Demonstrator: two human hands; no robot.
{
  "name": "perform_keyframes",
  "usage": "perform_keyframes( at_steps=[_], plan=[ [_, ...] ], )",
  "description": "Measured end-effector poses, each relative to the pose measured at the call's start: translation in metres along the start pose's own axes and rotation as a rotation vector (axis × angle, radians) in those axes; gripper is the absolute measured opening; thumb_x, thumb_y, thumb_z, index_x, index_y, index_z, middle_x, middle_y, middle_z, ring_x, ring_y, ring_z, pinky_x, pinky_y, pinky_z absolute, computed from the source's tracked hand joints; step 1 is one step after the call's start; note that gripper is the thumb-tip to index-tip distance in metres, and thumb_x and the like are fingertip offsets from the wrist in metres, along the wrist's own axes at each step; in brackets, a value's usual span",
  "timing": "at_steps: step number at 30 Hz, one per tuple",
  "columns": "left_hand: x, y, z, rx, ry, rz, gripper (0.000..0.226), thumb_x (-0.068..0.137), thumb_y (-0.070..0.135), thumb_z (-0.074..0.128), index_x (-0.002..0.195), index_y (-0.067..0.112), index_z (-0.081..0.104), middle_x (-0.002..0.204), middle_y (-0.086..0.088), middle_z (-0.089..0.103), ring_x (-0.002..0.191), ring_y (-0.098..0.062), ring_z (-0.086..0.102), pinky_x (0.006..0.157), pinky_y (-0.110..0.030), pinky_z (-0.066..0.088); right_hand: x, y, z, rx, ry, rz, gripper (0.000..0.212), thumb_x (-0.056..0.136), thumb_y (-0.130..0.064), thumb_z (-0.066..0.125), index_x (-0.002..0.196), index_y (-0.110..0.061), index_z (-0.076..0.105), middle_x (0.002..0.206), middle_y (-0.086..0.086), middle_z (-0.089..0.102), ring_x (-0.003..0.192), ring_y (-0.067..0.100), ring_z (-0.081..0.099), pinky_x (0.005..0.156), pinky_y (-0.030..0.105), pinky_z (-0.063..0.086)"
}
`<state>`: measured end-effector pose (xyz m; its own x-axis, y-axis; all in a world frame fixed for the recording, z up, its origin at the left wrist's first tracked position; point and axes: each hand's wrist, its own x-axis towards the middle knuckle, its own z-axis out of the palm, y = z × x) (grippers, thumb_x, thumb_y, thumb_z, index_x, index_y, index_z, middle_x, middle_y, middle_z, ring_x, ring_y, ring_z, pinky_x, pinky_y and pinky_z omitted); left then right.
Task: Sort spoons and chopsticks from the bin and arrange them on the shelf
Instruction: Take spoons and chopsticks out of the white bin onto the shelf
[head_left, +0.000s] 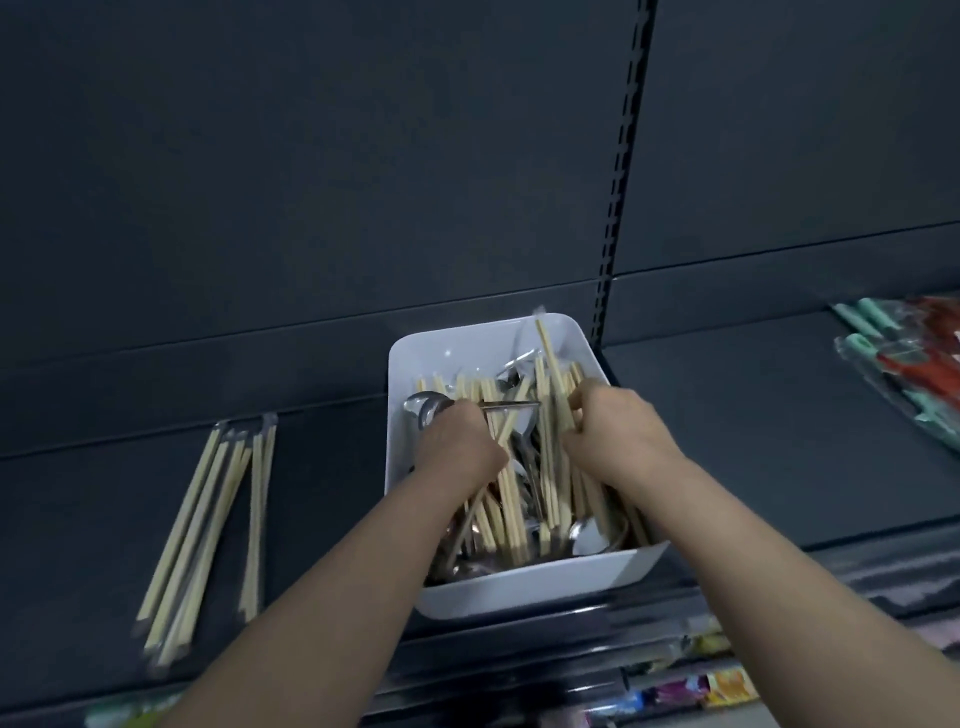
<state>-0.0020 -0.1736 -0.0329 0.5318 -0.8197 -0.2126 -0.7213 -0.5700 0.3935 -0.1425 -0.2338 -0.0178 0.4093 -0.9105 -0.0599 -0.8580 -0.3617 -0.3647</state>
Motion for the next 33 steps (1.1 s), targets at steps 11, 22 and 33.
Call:
perform_keyframes(
  at_steps=[11, 22, 33],
  plan=[
    [-0.03, -0.016, -0.019, -0.195, 0.358, -0.129, 0.019, 0.085, 0.014, 0.052, 0.095, 0.01, 0.068, 0.096, -0.008, 0.068, 0.092, -0.03, 0.062, 0.074, -0.035, 0.052, -0.005, -0.026, 0.039, 0.049, -0.2, -0.214, 0.028, 0.082, -0.014, 0.064, 0.108, -0.011, 0.054, 0.098, 0.006, 0.065, 0.092, 0.026, 0.063, 0.064, 0.026, 0.044],
    [-0.017, -0.012, -0.007, -0.141, 0.197, -0.104, 0.015, 0.079, 0.011, 0.053, 0.079, 0.006, 0.068, 0.083, -0.004, 0.065, 0.081, -0.026, 0.062, 0.064, -0.028, 0.048, 0.004, -0.015, 0.013, 0.085, -0.12, -0.083, 0.025, 0.084, -0.02, 0.062, 0.108, -0.012, 0.063, 0.104, 0.007, 0.067, 0.097, 0.028, 0.062, 0.07, 0.027, 0.045],
    [-0.003, 0.01, 0.006, -0.043, 0.092, -0.068, 0.024, 0.08, 0.015, 0.06, 0.062, 0.014, 0.045, 0.066, -0.003, 0.053, 0.064, -0.023, 0.053, 0.051, -0.026, 0.035, -0.011, 0.007, 0.008, 0.04, -0.021, -0.043, 0.036, 0.084, -0.021, 0.061, 0.12, -0.017, 0.058, 0.105, 0.006, 0.067, 0.104, 0.028, 0.061, 0.08, 0.032, 0.049]
  ],
)
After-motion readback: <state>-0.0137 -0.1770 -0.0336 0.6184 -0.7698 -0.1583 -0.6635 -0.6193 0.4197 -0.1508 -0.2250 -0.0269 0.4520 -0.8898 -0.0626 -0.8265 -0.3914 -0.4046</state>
